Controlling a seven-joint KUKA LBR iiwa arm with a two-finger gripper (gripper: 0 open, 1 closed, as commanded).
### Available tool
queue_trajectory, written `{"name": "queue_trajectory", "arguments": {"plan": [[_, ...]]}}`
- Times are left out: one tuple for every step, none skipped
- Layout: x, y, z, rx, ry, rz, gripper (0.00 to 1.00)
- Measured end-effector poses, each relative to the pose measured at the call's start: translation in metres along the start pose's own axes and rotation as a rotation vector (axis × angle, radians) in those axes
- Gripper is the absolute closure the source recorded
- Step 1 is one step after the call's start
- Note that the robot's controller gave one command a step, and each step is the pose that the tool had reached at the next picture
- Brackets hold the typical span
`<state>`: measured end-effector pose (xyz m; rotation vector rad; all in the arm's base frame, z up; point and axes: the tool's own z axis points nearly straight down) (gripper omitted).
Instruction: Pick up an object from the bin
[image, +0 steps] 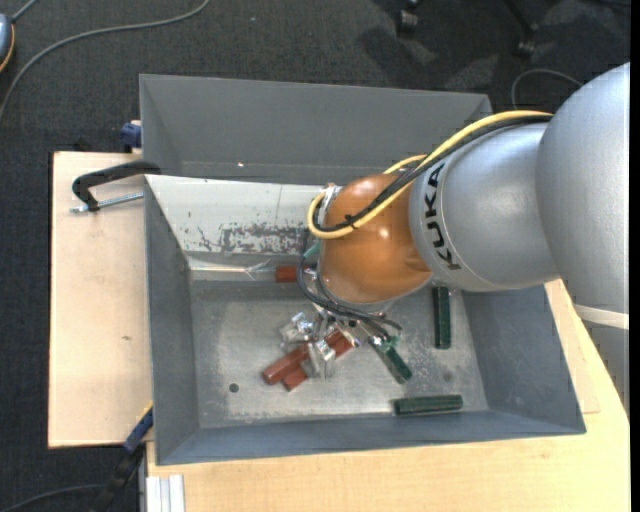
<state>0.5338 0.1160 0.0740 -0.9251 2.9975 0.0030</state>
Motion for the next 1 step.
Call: {"name": "queue_trajectory", "arguments": {"plan": [[-0.0022, -0.0114, -0.1389, 0.005, -0.009, 0.039, 1.00]]}}
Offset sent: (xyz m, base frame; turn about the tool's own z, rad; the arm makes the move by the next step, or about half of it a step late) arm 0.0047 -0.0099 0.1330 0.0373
